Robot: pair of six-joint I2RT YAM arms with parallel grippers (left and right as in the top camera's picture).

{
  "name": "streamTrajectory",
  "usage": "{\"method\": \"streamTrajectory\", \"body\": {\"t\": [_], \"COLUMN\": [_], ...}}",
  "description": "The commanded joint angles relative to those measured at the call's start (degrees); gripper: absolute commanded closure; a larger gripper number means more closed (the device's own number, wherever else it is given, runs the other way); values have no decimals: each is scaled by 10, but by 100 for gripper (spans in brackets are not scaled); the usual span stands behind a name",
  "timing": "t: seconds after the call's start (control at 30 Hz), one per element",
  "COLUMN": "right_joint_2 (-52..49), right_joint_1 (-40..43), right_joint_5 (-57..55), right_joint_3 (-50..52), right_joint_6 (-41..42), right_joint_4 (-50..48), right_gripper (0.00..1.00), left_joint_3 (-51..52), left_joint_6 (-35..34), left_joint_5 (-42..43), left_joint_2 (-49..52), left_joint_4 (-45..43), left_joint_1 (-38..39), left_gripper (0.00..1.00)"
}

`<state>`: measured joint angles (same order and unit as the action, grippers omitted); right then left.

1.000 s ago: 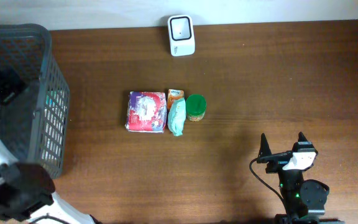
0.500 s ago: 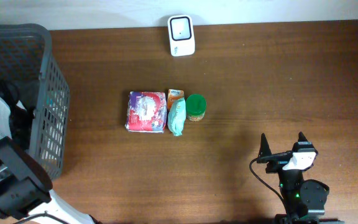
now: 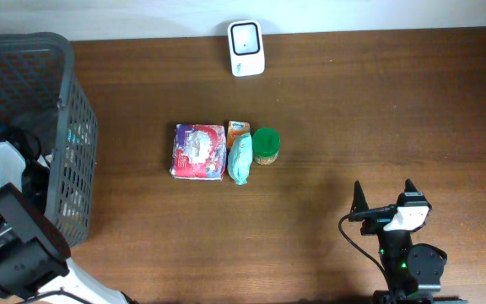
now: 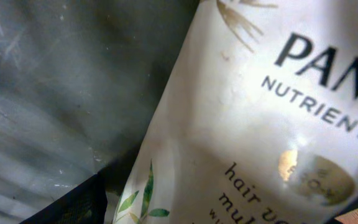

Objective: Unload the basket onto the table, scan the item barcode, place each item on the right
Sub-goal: 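Close the left gripper on the white Pantene tube and lift it, then carry the Pantene tube and lay it right of the green-lid jar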

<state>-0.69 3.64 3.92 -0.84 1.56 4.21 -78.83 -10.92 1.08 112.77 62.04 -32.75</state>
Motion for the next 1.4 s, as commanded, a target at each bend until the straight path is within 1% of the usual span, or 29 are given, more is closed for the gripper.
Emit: {"method": "streamTrajectory", "body": {"t": [0.0, 0.03, 0.07, 0.1, 0.17, 0.2, 0.27, 0.37, 0.43, 0.53, 0.63, 0.73, 0.8, 0.9, 0.93, 0.97, 1.0, 1.07, 1.13, 1.17, 1.23, 1.27, 1.33, 1.37], "right_joint_2": [4, 4, 4, 4, 4, 4, 4, 4, 4, 4, 4, 4, 4, 4, 4, 4, 4, 4, 4, 4, 4, 4, 4, 4], "right_joint_1": [-3, -3, -3, -3, -3, -2, -3, -3, -3, -2, -2, -3, -3, -3, -3, -3, -2, -3, -3, -3, -3, -3, -3, -2], "right_joint_5": [-5, -5, -5, -5, -5, -5, -5, -5, -5, -5, -5, -5, -5, -5, -5, -5, -5, -5, -5, -5, -5, -5, -5, -5], "right_joint_3": [5, 5, 5, 5, 5, 5, 5, 5, 5, 5, 5, 5, 5, 5, 5, 5, 5, 5, 5, 5, 5, 5, 5, 5], "right_joint_6": [6, 6, 6, 6, 6, 6, 6, 6, 6, 6, 6, 6, 6, 6, 6, 6, 6, 6, 6, 6, 6, 6, 6, 6], "right_joint_4": [0, 0, 0, 0, 0, 0, 0, 0, 0, 0, 0, 0, 0, 0, 0, 0, 0, 0, 0, 0, 0, 0, 0, 0], "right_gripper": [1, 1, 1, 1, 1, 1, 1, 1, 1, 1, 1, 1, 1, 2, 1, 1, 1, 1, 1, 1, 1, 1, 1, 1], "left_joint_3": [25, 25, 25, 25, 23, 16, -9, -95, -169, -275, -436, -565, -632, -728, -755, -770, -789, -795, -795, -795, -795, -794, -789, -782], "left_joint_6": [7, 7, 7, 7, 7, 7, 7, 7, 7, 8, 7, 7, 7, 7, 7, 7, 7, 8, 8, 8, 8, 9, 16, 16], "left_joint_5": [10, 10, 10, 10, 10, 10, 10, 25, 47, 47, 47, 47, 47, 81, 111, 141, 193, 274, 380, 400, 401, 398, 395, 377], "left_joint_2": [2, 2, 2, 2, 1, 1, 1, 1, 1, 1, 0, 0, -2, -9, -20, -32, -54, -83, -112, -119, -125, -122, -115, -107], "left_joint_4": [-5, -5, -5, -4, -2, 2, 19, 84, 137, 201, 268, 311, 329, 347, 347, 347, 345, 337, 324, 322, 330, 331, 327, 325], "left_joint_1": [4, 4, 4, 3, 3, 3, 3, 3, 3, 3, 3, 3, 3, 3, 3, 3, 3, 5, 20, 32, 89, 140, 200, 258], "left_gripper": [45, 62, 70, 75, 92, 99, 100, 100, 100, 100, 100, 100, 100, 100, 100, 100, 100, 100, 100, 100, 100, 100, 100, 100]}}
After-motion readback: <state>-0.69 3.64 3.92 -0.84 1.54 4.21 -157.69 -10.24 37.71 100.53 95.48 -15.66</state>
